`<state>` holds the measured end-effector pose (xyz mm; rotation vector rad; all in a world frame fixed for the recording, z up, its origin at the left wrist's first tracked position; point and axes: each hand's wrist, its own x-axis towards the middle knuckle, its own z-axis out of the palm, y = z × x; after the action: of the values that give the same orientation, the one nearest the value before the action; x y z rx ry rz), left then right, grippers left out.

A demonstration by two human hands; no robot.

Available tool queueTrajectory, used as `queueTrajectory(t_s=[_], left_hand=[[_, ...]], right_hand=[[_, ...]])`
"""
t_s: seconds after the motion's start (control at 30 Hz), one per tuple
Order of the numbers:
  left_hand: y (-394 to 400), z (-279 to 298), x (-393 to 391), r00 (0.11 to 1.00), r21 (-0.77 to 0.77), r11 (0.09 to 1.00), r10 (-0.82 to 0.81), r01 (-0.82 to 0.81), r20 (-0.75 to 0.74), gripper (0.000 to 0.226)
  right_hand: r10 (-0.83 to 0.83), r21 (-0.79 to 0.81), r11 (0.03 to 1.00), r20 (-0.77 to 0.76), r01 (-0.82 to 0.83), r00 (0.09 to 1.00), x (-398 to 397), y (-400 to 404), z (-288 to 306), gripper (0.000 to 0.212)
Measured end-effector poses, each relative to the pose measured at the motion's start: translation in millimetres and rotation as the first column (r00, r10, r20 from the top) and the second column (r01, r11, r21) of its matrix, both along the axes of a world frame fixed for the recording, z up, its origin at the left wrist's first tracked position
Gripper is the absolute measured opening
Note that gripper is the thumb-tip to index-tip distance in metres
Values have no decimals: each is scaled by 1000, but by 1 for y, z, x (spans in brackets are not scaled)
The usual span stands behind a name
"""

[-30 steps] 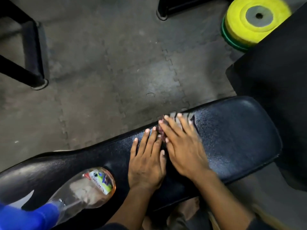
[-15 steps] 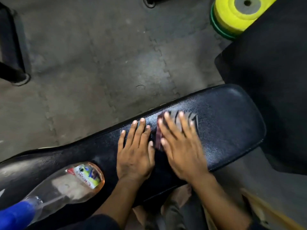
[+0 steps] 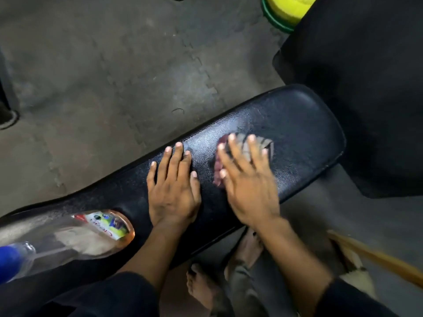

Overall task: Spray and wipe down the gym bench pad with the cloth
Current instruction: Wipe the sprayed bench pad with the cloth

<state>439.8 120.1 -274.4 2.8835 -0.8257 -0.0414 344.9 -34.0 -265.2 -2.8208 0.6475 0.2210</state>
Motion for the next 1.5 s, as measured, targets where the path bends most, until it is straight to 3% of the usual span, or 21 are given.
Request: queueTrajectory(t_s=[0.1,0.2,0.3,0.4,0.47,0.57,0.67,0.8,1.0,1.1,1.2,1.3,1.4,1.5], left_hand=[[-1,4,-1,1000,-8,1000,-1,1,-12,54],[-1,7,-4,1000,-22,1000,-15,14,-15,55],[3,5,-9,999,-20,1000,-15,14,-29,57],[6,4,-11,999,-42,999,-21,20,-30,56],[6,5,-10,999,-65,998,-24,21,-41,55],[11,7,-14,996,-69,997,-44,38,-79,56],[27,6,-23,990,-73,993,-96,88,-106,55],[58,4,-40,980,-78,987,-151,142,-127,57],[107,4,-76,967,-94,984,-169,153,-192,60],[133,13,-97,956,-88,989,-141,122,-257,66],[155,23,-116,928,-78,986,-167,150,-334,76],[177,31,-124,913,-107,987,-152,120,-377,75],[190,35,-125,901,-185,981,-133,60,-414,65],[200,37,-125,906,-235,972,-110,12,-409,57]], right_hand=[[115,16,993,28,-116,993,-56,31,1,64],[123,-5,992,20,-123,992,-99,19,2,61],[-178,33,984,114,175,977,-96,-21,-4,57],[-532,159,845,168,510,830,-74,-23,-4,57],[-608,210,792,182,574,773,-66,6,-3,59],[-507,219,857,189,467,841,-75,82,3,59],[-247,170,961,168,219,954,-87,143,4,63],[2,87,996,164,-17,986,-94,112,2,63],[-367,133,926,107,352,924,-37,27,10,60],[-189,135,975,79,177,979,-9,59,16,65],[52,128,990,87,-63,995,-32,115,17,67],[182,133,972,91,-193,979,-71,147,16,67],[191,94,976,55,-196,980,-96,136,18,77],[38,113,993,42,-43,998,-71,110,23,69]])
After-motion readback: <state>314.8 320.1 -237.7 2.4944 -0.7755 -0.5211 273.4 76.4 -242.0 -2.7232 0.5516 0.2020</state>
